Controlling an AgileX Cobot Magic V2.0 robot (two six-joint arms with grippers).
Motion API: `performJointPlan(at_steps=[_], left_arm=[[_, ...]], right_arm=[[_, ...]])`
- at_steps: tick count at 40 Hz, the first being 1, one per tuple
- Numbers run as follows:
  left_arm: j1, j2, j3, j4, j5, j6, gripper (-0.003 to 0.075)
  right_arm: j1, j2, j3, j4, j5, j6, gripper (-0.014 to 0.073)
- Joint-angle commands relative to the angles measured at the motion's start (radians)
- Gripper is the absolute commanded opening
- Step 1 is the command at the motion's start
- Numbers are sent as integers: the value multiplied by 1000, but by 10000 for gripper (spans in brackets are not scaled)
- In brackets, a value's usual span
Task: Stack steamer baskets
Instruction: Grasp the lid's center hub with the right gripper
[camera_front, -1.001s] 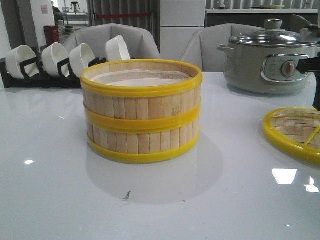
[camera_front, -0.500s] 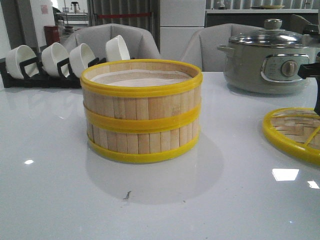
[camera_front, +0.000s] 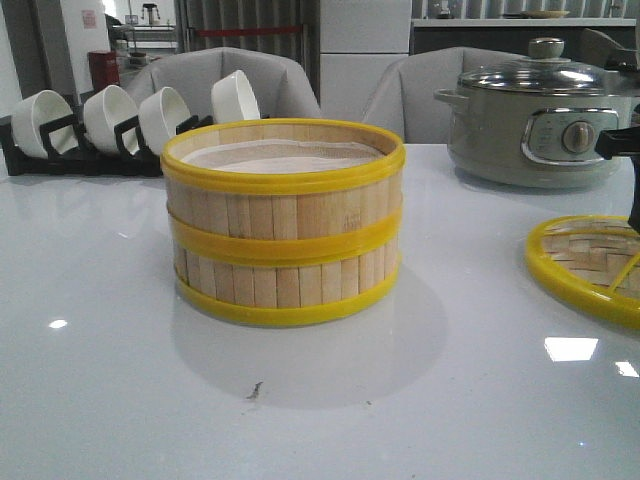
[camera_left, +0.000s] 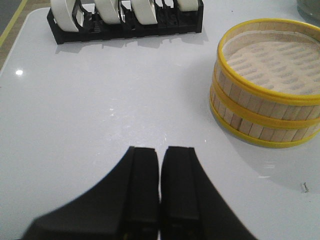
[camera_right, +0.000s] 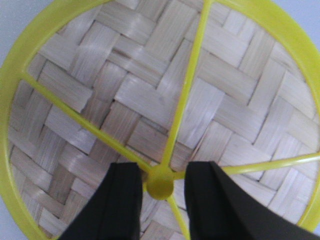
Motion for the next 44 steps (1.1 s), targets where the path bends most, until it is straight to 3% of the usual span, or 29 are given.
performJointPlan(at_steps=[1,29,40,44], left_arm=[[1,4,-28,2,-79,-8,104],[1,4,-28,2,-79,-8,104],[1,4,-28,2,-79,-8,104],[1,4,-28,2,-79,-8,104]], right_arm=[[-6,-56,-23,-5,-12,1,340],[0,-19,-21,-3,-17,1,340],[8,-17,-21,2,-29,1,307],[8,-17,-21,2,-20,1,227]])
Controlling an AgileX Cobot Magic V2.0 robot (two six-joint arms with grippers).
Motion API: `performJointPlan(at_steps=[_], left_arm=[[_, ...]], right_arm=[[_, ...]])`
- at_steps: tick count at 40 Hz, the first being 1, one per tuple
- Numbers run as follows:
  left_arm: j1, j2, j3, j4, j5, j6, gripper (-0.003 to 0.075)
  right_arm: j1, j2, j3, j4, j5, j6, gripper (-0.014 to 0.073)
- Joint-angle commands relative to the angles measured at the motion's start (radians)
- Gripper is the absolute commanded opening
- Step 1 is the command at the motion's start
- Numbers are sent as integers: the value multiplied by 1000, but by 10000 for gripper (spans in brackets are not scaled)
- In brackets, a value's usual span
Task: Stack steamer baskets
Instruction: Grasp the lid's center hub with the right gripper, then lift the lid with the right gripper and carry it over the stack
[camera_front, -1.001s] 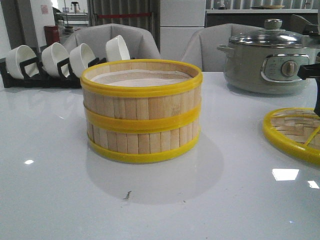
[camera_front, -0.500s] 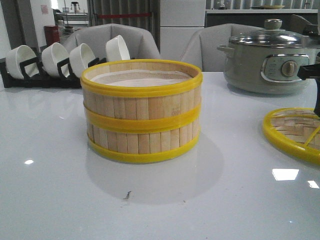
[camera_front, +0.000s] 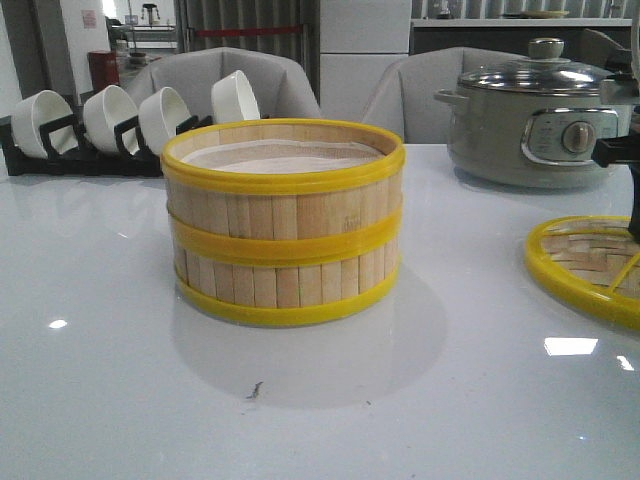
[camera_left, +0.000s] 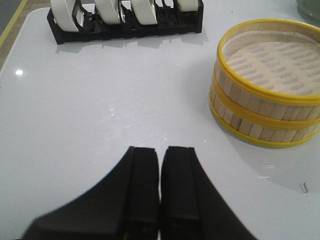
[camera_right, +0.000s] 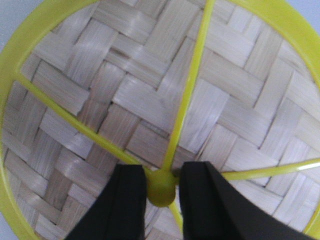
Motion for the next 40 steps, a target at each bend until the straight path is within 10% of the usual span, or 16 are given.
performJointPlan(at_steps=[1,6,40], left_arm=[[1,4,-30,2,-79,-6,104],[1,4,-30,2,-79,-6,104],[1,4,-30,2,-79,-6,104]], right_arm=[[3,-39,-21,2,-11,-1,190],[10,-44,-22,4,4,0,15],[460,-175,-521,22,166,13,29]])
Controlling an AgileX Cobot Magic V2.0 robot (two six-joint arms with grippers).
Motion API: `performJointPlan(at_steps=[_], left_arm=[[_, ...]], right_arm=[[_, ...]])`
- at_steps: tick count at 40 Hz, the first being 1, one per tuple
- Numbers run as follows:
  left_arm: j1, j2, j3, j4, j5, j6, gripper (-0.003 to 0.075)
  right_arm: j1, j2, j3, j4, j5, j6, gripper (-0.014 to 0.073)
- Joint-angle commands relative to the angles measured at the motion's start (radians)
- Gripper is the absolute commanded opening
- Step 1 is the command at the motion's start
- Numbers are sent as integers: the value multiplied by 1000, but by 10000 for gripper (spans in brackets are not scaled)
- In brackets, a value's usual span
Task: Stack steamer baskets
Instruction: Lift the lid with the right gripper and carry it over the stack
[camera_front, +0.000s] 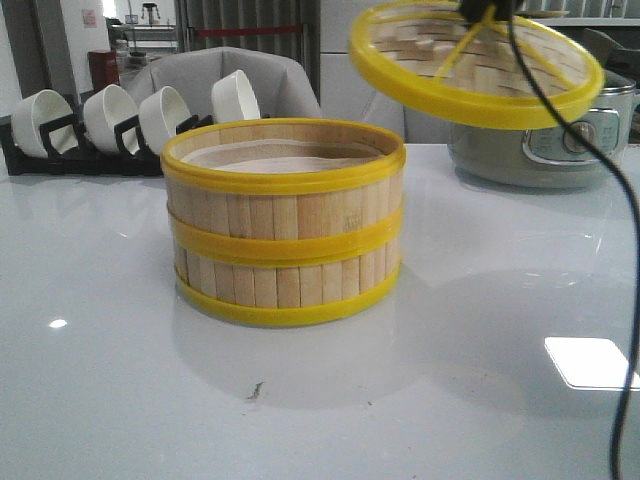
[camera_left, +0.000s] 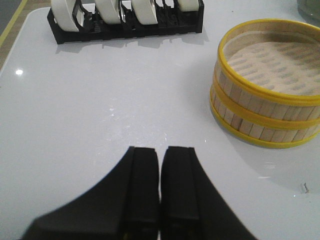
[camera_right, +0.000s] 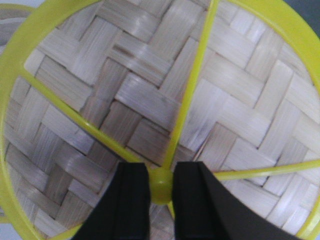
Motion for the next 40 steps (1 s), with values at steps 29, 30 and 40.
performJointPlan(at_steps=[29,30,40], left_arm=[[1,4,-30,2,-79,-6,104],[1,4,-30,2,-79,-6,104],[1,4,-30,2,-79,-6,104]], right_arm=[[256,197,-240,50,-102,9,29],[256,200,-240,52,-103,9,29],[256,203,-240,66,-130,9,29]])
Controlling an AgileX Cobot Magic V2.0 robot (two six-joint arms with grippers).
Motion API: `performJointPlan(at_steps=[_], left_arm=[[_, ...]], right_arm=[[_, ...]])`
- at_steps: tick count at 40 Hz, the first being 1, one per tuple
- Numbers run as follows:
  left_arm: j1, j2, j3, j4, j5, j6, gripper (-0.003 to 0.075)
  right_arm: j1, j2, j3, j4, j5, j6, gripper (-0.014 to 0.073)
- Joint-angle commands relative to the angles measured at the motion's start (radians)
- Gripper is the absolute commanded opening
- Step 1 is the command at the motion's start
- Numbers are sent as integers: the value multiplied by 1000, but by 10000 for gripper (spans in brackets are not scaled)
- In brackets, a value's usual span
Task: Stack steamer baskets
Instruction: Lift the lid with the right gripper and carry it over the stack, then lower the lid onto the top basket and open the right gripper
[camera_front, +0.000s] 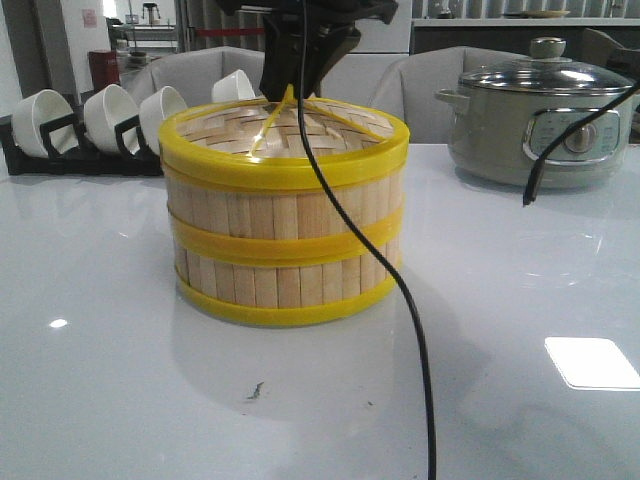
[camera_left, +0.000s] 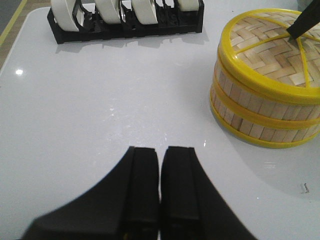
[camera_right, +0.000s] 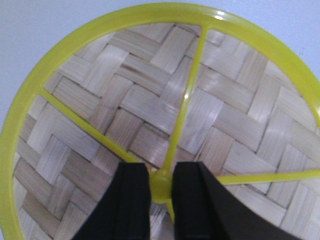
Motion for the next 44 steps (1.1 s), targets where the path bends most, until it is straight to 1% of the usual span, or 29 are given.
performJointPlan(at_steps=[1,13,17,18,21,25,27,31,36,44], left_arm=[[1,4,-30,2,-79,-6,104],[1,4,-30,2,-79,-6,104],[1,4,-30,2,-79,-6,104],[1,4,-30,2,-79,-6,104],[1,4,-30,2,-79,-6,104],[1,4,-30,2,-79,-6,104],[1,4,-30,2,-79,-6,104],[1,4,-30,2,-79,-6,104],[1,4,-30,2,-79,-6,104],[1,4,-30,2,-79,-6,104]], right_arm=[[-1,-61,-37,17,-76,3,29],[-1,-36,-37,17,-76,3,31],[-1,-28,-37,17,-74,3,50],[-1,-27,-37,17,-74,3,66],[-1,-27,-37,17,-76,3,166],[-1,-27,-37,16,-81,3,353],[-1,-28,-37,16,-79,3,398],[-1,-38,-37,15,-86,3,406],[-4,-77,-37,-6,-130,3,406],[-52,-182,-34,-19,-139,3,406]])
